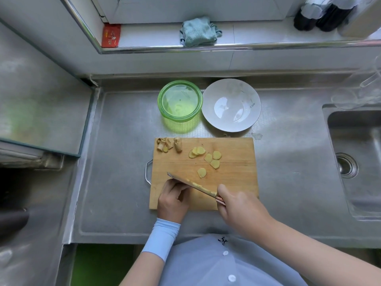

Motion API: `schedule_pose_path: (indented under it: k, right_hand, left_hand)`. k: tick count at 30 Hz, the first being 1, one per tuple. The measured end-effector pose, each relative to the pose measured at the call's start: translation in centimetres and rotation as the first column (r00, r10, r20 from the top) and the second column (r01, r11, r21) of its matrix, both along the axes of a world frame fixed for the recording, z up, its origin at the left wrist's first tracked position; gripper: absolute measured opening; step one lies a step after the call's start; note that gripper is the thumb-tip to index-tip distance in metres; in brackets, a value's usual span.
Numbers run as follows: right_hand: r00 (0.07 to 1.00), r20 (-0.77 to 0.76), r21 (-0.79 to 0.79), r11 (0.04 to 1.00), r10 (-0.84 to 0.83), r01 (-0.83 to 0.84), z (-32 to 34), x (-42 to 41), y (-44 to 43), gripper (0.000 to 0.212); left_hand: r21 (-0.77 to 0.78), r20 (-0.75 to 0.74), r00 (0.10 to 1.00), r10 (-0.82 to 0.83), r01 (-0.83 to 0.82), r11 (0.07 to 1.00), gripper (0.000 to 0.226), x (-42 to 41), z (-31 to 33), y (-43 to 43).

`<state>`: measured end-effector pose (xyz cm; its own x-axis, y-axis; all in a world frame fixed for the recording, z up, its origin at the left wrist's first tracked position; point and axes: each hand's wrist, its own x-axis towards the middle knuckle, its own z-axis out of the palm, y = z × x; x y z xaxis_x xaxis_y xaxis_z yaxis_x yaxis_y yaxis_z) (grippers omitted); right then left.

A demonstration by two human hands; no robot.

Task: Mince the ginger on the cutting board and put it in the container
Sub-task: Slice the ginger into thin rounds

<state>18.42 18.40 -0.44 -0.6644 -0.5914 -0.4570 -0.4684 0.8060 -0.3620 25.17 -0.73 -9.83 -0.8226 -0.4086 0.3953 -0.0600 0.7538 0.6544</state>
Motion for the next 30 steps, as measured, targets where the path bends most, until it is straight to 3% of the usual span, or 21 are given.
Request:
schedule_pose_path:
  k: [17,25,30]
  right_hand:
    - [0.997,0.08,0.042,0.999,0.002,-0.005,0.6,-0.8,-0.2,0.015]
    - [0.996,0.083,0.047,0.999,0.016,-0.02,0.5,-1.1,-0.9,0.017]
    - [0.996,0.093,0.045,0.999,0.004,-0.008,0.2,-1.2,-1.5,0.016]
  left_hand:
    - [0.054,0.047,0.999,0.019,-0.021,0.998,0.008,0.0,0.0,0.0]
    - [0.071,0.067,0.998,-0.016,0.011,0.997,0.02,0.0,0.2,-0.1]
    - [0.075,0.052,0.999,0.0,-0.004,0.997,0.011,0.0,0.4,0.0]
